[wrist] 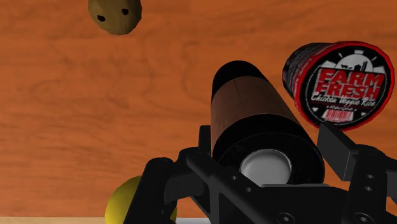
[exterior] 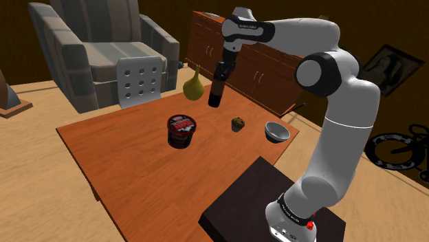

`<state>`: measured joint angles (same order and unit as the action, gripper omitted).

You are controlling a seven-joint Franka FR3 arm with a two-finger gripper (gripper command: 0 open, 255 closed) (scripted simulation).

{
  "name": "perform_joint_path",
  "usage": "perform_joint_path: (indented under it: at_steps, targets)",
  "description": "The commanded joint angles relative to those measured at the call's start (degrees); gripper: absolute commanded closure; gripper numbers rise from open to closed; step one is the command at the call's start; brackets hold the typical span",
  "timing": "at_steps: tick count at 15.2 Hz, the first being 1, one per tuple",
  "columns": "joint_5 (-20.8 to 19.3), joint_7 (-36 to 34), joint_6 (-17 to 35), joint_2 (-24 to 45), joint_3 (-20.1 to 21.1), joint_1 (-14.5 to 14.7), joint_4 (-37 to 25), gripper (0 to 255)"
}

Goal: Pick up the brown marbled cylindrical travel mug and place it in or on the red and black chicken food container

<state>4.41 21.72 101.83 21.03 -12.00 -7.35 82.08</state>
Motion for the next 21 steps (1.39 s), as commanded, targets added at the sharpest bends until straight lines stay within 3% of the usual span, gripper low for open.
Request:
perform_joint_path:
  at_steps: [1,9,16,21]
  targets:
    - [-0.40,-2.20,-0.48,-1.05,0.58,1.56,0.42,255]
    - [-1.56,-11.57,-4.72,-2.80,3.46,7.84,-2.28,255]
    - [-2.10,-19.43,-9.87,-1.03,6.00,12.94,-9.32,255]
    - [-2.17,-19.41,-5.62,-1.82,6.02,13.09,-4.28,255]
